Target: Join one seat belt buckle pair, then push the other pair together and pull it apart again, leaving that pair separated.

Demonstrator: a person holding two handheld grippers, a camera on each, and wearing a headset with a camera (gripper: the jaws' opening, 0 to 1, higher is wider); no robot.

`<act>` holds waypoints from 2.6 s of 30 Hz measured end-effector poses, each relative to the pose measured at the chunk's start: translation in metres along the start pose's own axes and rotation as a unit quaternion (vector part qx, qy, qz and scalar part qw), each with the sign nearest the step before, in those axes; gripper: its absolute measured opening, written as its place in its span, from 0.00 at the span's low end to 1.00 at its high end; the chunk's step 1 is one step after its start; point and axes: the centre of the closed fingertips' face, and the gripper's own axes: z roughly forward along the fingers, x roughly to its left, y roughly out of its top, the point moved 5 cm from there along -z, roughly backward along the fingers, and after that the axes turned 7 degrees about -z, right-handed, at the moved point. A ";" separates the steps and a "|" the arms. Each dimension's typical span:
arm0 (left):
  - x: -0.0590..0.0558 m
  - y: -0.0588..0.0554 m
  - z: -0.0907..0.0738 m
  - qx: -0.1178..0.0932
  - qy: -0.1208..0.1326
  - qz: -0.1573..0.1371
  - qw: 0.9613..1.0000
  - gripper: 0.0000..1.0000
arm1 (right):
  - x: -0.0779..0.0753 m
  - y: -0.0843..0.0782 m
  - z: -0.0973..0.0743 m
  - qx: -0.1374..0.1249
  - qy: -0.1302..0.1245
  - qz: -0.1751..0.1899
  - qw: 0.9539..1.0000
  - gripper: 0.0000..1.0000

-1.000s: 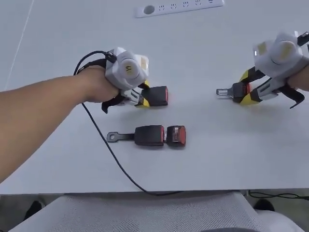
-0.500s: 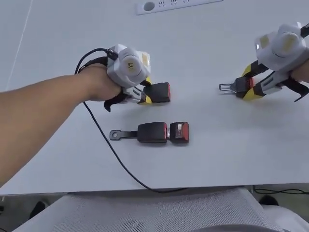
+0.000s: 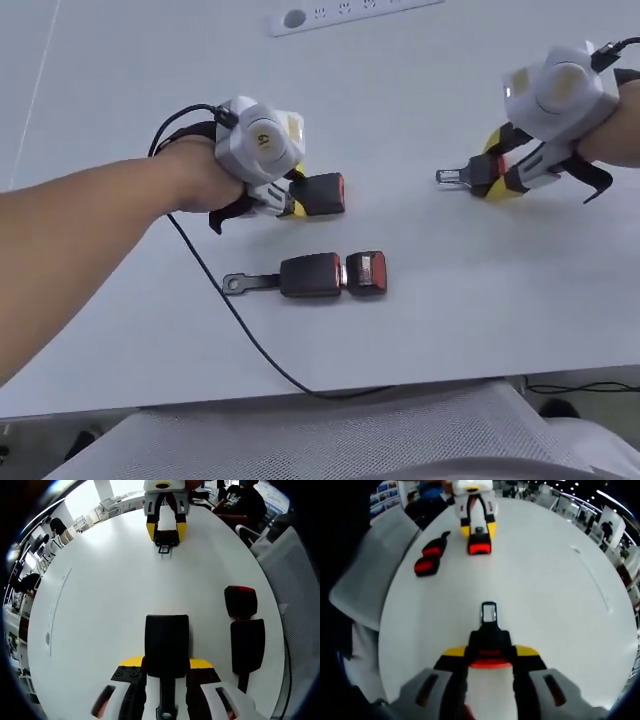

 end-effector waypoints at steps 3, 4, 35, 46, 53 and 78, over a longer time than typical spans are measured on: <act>0.000 -0.001 0.000 0.001 0.002 0.001 1.000 0.30 | 0.000 0.007 0.004 -0.008 -0.004 0.007 1.000 0.34; 0.000 -0.001 0.000 0.001 0.002 0.002 1.000 0.30 | -0.002 0.009 0.008 -0.013 -0.003 0.008 1.000 0.34; -0.002 -0.001 0.000 0.012 0.004 0.001 1.000 0.30 | 0.009 0.101 0.053 -0.068 -0.045 -0.012 0.997 0.34; -0.002 -0.001 0.001 0.012 0.004 0.000 1.000 0.30 | 0.008 0.109 0.054 -0.043 -0.045 -0.042 0.997 0.33; -0.002 -0.001 0.000 0.009 0.003 0.001 1.000 0.30 | 0.009 0.118 0.058 -0.056 -0.042 -0.041 0.997 0.33; 0.000 -0.002 0.001 -0.017 -0.003 0.006 1.000 0.29 | 0.010 0.125 0.058 -0.072 -0.028 -0.038 0.996 0.31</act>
